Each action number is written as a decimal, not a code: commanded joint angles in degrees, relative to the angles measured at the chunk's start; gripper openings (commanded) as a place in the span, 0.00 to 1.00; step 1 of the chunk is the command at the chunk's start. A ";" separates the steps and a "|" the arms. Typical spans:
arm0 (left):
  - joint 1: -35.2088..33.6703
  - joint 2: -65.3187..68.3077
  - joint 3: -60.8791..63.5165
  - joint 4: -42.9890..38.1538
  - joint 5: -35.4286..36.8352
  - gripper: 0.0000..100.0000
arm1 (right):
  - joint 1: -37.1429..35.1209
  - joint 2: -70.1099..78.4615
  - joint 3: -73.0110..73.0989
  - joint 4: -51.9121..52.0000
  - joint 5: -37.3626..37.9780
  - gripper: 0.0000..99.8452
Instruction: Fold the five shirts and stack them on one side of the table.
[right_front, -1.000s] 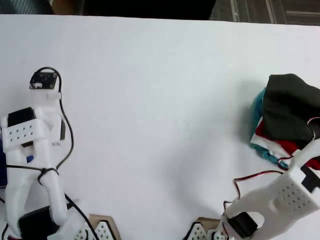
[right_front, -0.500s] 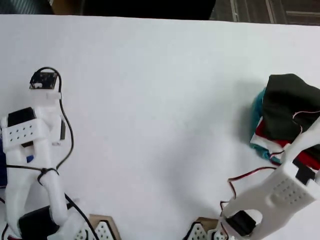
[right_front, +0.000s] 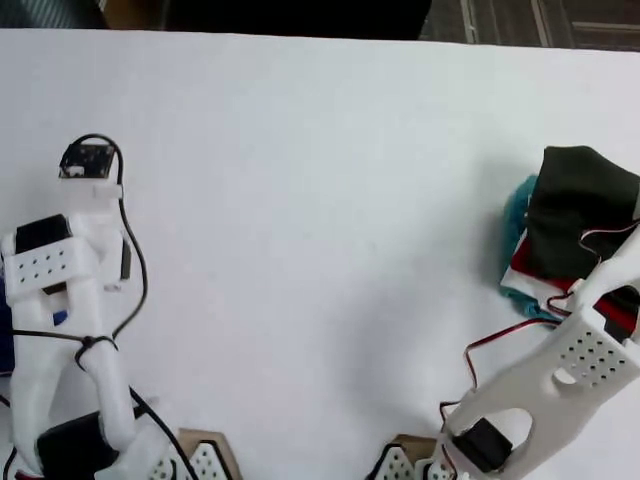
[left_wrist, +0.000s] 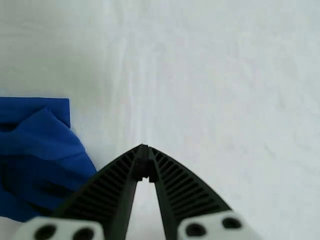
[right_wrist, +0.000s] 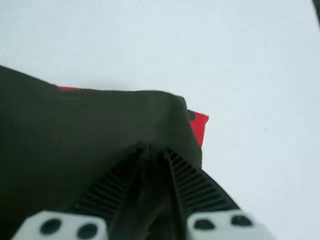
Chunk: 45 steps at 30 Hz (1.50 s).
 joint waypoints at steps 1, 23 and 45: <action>-0.35 -2.20 -0.22 -0.35 -0.26 0.03 | -2.07 -0.22 -0.44 -3.30 4.57 0.04; -0.35 -2.20 -0.22 0.00 -0.26 0.03 | -4.26 -1.89 -7.74 10.07 -0.88 0.05; -0.35 -2.11 -0.57 -1.32 -0.26 0.03 | 6.46 -14.20 -0.44 36.79 1.23 0.04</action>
